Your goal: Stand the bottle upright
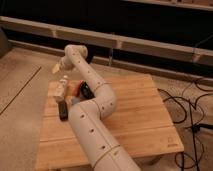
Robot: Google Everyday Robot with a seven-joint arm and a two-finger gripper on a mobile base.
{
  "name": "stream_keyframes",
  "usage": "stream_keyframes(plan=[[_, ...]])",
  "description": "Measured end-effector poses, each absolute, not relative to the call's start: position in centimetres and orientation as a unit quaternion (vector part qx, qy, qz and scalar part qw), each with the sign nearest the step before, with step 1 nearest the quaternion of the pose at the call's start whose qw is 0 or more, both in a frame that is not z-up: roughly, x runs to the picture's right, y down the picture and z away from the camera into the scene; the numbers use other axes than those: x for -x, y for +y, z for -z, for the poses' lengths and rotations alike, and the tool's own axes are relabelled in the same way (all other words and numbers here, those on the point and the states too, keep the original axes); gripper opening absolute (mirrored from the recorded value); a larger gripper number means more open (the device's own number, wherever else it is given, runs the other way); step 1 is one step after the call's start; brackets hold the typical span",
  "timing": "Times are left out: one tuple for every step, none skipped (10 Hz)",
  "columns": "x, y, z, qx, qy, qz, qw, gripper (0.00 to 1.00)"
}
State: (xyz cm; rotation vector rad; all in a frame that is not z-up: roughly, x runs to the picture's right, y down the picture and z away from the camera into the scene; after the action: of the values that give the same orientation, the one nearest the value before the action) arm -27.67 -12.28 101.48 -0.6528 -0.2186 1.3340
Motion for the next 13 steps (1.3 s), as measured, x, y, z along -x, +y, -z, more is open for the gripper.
stream_keyframes(plan=[[26.9, -12.5, -101.9, 0.283, -0.087, -0.610, 0.735, 0.65], [26.6, -12.6, -102.1, 0.274, -0.079, -0.612, 0.738, 0.65], [26.8, -12.3, -102.2, 0.269, -0.068, -0.611, 0.742, 0.65], [27.2, -11.8, -102.3, 0.270, -0.060, -0.610, 0.743, 0.65], [27.5, -10.9, -102.6, 0.272, -0.048, -0.608, 0.744, 0.65], [27.9, -9.4, -103.1, 0.276, -0.031, -0.605, 0.746, 0.65], [28.0, -8.7, -103.4, 0.278, -0.022, -0.604, 0.746, 0.65], [28.1, -7.5, -103.9, 0.280, -0.007, -0.603, 0.747, 0.65], [28.1, -6.8, -104.2, 0.281, 0.001, -0.603, 0.747, 0.65], [28.0, -6.3, -104.5, 0.281, 0.009, -0.604, 0.746, 0.65], [28.0, -5.9, -104.7, 0.281, 0.013, -0.604, 0.746, 0.65], [28.0, -5.6, -104.8, 0.282, 0.016, -0.604, 0.745, 0.64], [28.2, -5.2, -104.8, 0.287, 0.017, -0.602, 0.745, 0.58]])
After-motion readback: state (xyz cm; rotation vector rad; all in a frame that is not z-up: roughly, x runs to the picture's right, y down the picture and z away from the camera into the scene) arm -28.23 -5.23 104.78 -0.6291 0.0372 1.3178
